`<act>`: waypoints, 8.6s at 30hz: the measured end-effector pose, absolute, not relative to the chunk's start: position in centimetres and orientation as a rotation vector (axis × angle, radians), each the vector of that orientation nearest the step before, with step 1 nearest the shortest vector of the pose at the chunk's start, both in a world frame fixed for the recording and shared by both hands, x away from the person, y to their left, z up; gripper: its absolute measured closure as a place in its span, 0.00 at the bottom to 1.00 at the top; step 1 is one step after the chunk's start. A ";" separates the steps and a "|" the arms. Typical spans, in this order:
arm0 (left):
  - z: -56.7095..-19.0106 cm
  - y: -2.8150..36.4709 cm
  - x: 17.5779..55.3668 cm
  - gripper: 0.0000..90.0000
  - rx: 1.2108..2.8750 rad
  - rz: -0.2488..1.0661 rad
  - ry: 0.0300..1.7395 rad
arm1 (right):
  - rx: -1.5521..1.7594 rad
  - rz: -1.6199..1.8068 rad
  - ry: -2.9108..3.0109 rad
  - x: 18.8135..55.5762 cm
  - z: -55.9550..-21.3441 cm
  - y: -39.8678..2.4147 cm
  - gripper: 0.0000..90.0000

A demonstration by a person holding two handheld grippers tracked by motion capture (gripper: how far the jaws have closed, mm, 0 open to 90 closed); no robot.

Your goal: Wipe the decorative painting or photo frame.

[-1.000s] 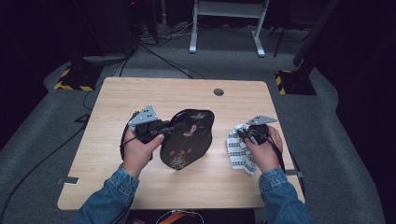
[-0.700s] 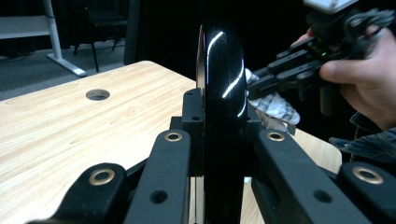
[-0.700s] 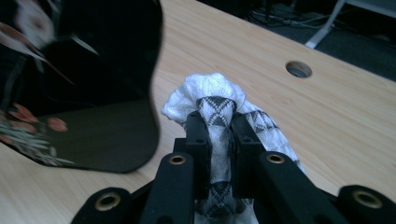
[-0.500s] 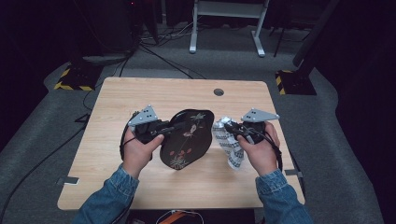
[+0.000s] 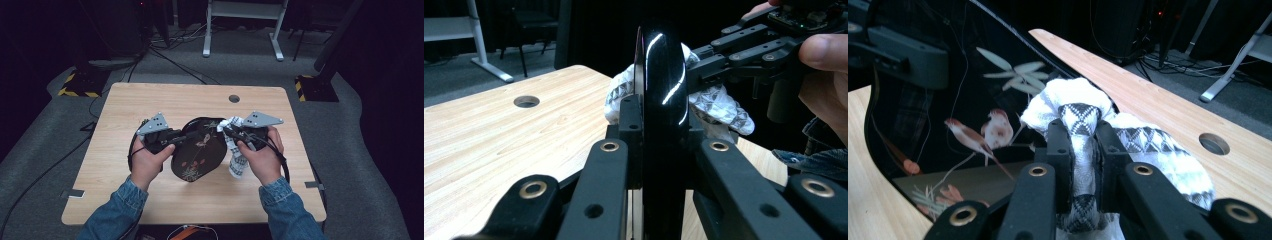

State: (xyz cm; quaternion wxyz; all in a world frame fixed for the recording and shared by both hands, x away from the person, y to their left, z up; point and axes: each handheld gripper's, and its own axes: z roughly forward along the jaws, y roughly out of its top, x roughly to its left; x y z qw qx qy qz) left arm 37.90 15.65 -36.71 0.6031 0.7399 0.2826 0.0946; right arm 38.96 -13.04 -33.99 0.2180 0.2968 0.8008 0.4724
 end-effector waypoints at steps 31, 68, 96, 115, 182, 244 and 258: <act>-36.8 15.6 37.8 0.89 1.715 0.227 0.653 | 0.649 1.290 2.240 37.6 -31.0 -7.9 0.91; -36.8 15.4 37.8 0.89 1.707 0.236 0.663 | 0.690 1.174 2.277 38.1 -32.1 -8.3 0.91; -36.8 15.3 37.8 0.89 1.708 0.232 0.657 | 0.876 1.069 2.249 40.6 -34.5 -12.2 0.91; -36.8 15.3 37.9 0.89 1.703 0.231 0.669 | 0.688 1.092 2.325 37.9 -33.7 -8.0 0.91; -36.9 15.3 37.8 0.89 1.695 0.225 0.681 | 0.744 1.079 2.339 38.4 -35.9 -9.1 0.91; -36.9 15.1 37.7 0.89 1.698 0.230 0.678 | 1.054 1.193 2.265 40.3 -38.3 -12.7 0.91; -36.9 15.0 37.7 0.89 1.692 0.230 0.690 | 1.023 1.171 2.287 39.7 -38.4 -11.7 0.91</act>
